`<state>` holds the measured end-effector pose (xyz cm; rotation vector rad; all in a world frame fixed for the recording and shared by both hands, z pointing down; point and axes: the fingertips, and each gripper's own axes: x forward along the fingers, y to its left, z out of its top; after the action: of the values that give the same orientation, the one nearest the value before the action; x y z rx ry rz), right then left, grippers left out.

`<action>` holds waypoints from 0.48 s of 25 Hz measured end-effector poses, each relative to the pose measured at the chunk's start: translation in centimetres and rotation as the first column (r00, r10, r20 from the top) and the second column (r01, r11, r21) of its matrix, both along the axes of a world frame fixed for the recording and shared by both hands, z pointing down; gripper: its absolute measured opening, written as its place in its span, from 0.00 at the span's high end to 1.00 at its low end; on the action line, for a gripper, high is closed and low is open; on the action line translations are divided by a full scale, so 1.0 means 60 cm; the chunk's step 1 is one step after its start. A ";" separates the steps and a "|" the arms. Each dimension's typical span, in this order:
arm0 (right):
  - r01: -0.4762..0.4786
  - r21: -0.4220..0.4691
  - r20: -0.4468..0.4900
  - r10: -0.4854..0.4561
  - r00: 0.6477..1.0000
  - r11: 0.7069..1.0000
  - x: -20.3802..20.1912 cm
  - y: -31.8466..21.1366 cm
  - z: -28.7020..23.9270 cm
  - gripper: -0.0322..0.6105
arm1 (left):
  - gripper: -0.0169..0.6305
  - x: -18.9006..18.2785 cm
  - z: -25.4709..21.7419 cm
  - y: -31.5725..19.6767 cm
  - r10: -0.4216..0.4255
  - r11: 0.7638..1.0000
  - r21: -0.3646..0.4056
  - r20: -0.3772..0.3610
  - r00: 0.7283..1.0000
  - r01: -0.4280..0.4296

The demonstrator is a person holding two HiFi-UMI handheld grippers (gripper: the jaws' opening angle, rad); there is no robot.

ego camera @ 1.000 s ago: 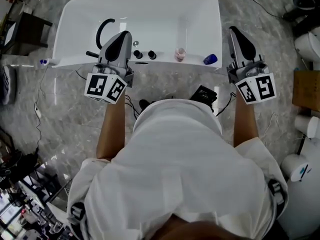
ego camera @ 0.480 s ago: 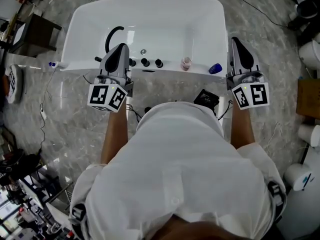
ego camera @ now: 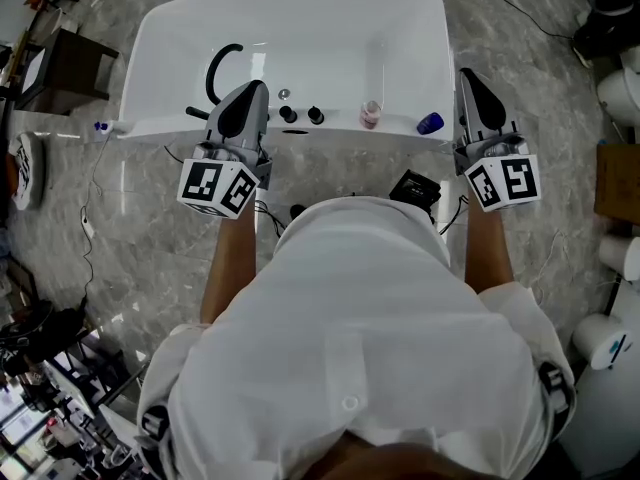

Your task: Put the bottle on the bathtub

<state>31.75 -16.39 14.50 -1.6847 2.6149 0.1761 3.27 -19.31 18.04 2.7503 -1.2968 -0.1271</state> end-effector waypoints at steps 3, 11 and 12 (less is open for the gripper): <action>-0.003 -0.012 -0.004 0.003 1.000 1.000 0.007 0.007 0.005 0.93 | 0.95 0.013 0.002 0.007 0.021 1.000 -0.003 -0.002 1.000 -0.021; 0.003 -0.039 0.004 -0.003 1.000 0.999 0.006 0.013 0.024 0.93 | 0.95 0.019 0.014 0.015 0.043 0.999 -0.024 -0.013 0.999 -0.043; 0.005 -0.043 0.005 -0.005 1.000 0.999 0.004 0.011 0.027 0.93 | 0.95 0.017 0.018 0.013 0.043 0.999 -0.029 -0.016 0.999 -0.043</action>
<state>31.97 -15.74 16.13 -1.6893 2.6376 0.1157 4.27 -18.51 19.11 2.7451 -1.2253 -0.1255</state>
